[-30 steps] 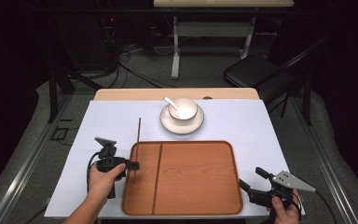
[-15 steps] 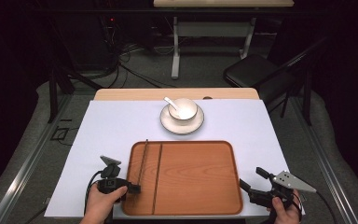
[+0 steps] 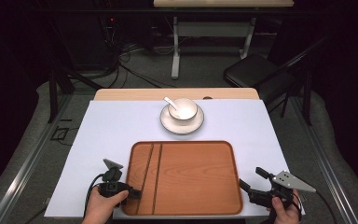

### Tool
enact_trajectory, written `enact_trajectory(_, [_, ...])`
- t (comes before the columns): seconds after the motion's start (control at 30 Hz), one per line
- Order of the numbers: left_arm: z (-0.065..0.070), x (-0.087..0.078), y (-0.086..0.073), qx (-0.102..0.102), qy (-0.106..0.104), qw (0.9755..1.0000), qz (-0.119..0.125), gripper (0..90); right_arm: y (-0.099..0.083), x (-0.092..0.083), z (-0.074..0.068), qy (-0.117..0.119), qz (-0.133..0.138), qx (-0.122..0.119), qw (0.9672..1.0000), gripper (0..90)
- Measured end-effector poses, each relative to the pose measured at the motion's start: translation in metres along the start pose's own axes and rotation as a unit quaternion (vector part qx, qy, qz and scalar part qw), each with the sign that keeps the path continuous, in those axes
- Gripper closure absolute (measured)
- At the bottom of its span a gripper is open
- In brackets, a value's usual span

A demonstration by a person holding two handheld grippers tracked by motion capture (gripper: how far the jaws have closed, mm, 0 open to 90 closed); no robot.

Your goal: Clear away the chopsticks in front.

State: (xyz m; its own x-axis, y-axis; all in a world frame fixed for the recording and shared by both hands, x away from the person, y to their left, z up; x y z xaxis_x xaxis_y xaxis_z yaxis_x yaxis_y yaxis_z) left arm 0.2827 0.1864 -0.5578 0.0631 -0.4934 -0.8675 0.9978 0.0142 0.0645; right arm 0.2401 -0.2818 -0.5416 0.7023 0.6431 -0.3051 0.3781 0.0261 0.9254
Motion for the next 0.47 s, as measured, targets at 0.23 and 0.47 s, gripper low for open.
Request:
enact_trajectory(0.23, [0.001,-0.002,-0.002,0.014,0.003,0.9998,0.010,74.5,0.000,0.000,0.000,0.000,0.000,0.001,1.0000,14.7])
enact_trajectory(0.47, [0.001,-0.024,-0.006,0.077,0.020,0.9905,0.112,48.9,0.000,0.000,0.001,-0.002,-0.001,0.002,1.0000,14.7])
Point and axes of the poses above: each handheld gripper's, and its own axes: x roughly forward along the jaws, y roughly out of its top, z roughly to its right, the point moved 2 cm from there along x, roughly forward along the jaws, and after that the axes turned 7 degrees about y, right-handed, at the moved point
